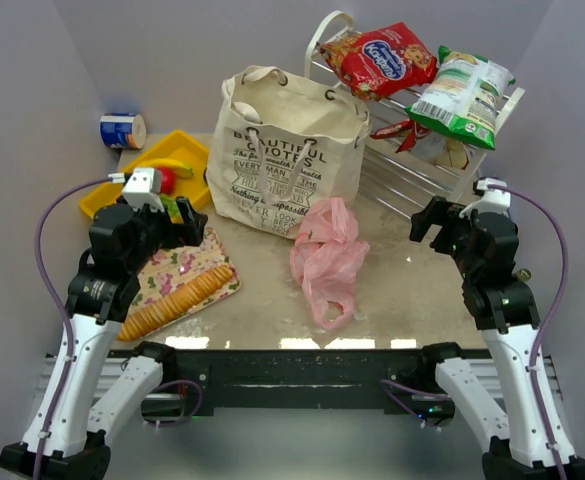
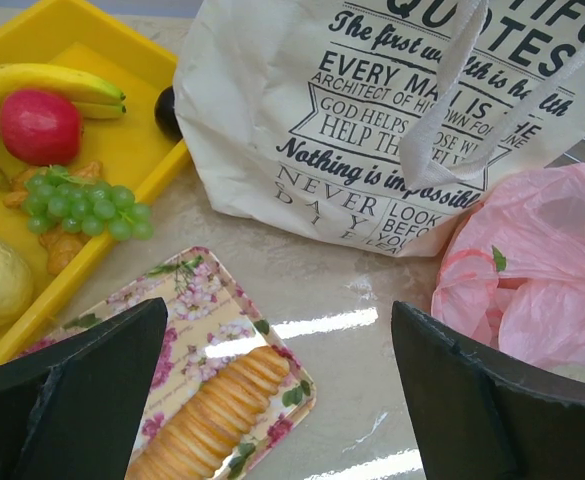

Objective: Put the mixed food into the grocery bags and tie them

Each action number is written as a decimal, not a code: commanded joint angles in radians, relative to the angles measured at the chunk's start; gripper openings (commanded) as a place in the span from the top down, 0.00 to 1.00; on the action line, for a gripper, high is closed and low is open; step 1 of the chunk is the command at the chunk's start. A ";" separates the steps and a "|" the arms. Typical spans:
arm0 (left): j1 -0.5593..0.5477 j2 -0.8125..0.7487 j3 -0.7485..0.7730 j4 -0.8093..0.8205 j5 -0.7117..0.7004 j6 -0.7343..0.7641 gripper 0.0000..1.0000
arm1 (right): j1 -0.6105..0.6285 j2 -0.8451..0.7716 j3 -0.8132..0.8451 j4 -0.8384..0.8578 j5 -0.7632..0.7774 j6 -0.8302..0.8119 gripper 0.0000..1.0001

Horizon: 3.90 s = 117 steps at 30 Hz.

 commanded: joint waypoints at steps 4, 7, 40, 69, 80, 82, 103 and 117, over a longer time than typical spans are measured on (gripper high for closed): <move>-0.002 0.013 0.060 -0.016 0.003 0.000 0.00 | -0.001 0.003 0.057 0.004 -0.054 -0.032 0.01; -0.002 0.004 0.060 -0.015 0.029 0.007 0.00 | -0.001 -0.003 0.052 0.010 -0.063 -0.034 0.01; -0.015 0.315 0.382 0.168 0.108 -0.126 0.00 | 0.499 0.345 0.084 0.157 0.090 0.110 0.09; -0.021 0.876 0.702 0.313 0.134 -0.036 0.99 | 0.500 0.209 0.256 -0.091 0.026 0.045 0.06; -0.021 0.515 0.239 0.535 0.135 0.061 1.00 | 0.499 0.429 0.711 -0.173 0.099 -0.096 0.01; -0.021 0.486 0.197 0.594 0.126 0.072 1.00 | 0.499 0.527 0.806 -0.164 0.148 -0.153 0.01; -0.019 0.317 -0.073 0.759 0.086 0.105 1.00 | 0.420 1.067 1.138 0.312 0.385 -0.722 0.01; -0.019 0.314 -0.082 0.755 0.108 0.081 1.00 | 0.402 1.267 1.239 0.432 0.529 -0.883 0.01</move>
